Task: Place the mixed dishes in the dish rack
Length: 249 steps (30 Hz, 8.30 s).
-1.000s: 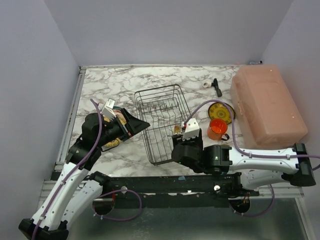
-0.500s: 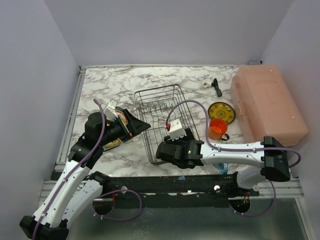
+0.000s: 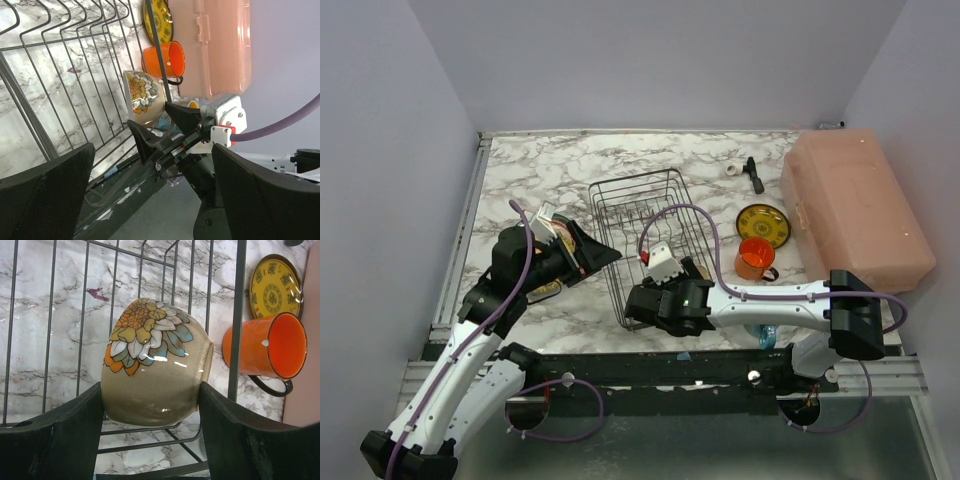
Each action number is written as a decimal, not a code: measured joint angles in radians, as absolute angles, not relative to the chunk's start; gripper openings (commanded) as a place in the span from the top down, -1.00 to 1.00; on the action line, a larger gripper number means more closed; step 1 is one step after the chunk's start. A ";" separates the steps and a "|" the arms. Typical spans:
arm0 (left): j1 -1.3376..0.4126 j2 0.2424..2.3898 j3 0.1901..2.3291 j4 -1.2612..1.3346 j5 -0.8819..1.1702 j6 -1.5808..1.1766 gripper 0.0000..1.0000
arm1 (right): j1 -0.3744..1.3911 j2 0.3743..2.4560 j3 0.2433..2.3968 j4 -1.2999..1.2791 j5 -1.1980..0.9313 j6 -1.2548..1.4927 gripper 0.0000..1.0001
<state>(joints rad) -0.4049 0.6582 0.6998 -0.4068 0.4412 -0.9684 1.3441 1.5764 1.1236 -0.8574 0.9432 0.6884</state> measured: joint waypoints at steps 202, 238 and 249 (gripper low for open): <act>-0.761 0.559 0.688 -0.121 0.300 -0.728 -0.97 | 0.800 1.166 0.476 0.832 -0.527 1.522 0.99; -0.789 0.669 0.704 -0.244 0.229 -0.810 1.00 | 0.834 1.130 0.308 0.865 -0.309 1.509 -0.89; -0.789 0.812 0.824 -0.422 -0.008 -0.829 1.00 | 0.820 0.958 0.348 0.415 -0.104 1.333 -0.96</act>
<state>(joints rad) -0.7891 0.8124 0.8238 -0.4221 -0.0078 -0.8291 0.8204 0.9585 0.3481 0.4152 -0.1036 1.3334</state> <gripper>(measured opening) 0.858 0.982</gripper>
